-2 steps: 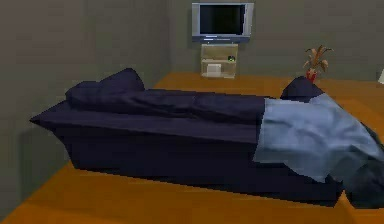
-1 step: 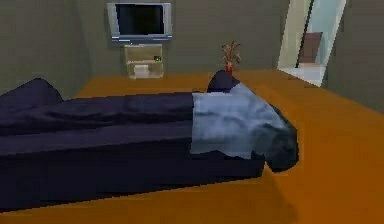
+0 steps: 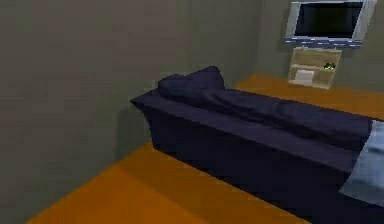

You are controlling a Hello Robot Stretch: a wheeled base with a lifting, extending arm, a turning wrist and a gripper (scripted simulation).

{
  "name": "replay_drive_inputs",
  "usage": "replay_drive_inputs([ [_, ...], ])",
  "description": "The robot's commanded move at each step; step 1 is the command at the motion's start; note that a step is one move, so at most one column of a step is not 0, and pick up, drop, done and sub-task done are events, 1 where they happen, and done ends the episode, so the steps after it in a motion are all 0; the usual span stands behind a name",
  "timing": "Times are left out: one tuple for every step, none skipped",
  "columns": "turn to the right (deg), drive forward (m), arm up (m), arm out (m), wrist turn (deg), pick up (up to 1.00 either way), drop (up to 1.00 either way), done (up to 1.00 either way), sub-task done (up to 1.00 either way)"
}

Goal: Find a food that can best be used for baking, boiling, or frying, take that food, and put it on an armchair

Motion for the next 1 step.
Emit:
replay_drive_inputs([
  [-45.0, 0.00, 0.00, 0.00, 0.0, 0.00, 0.00, 0.00, 0.00],
])
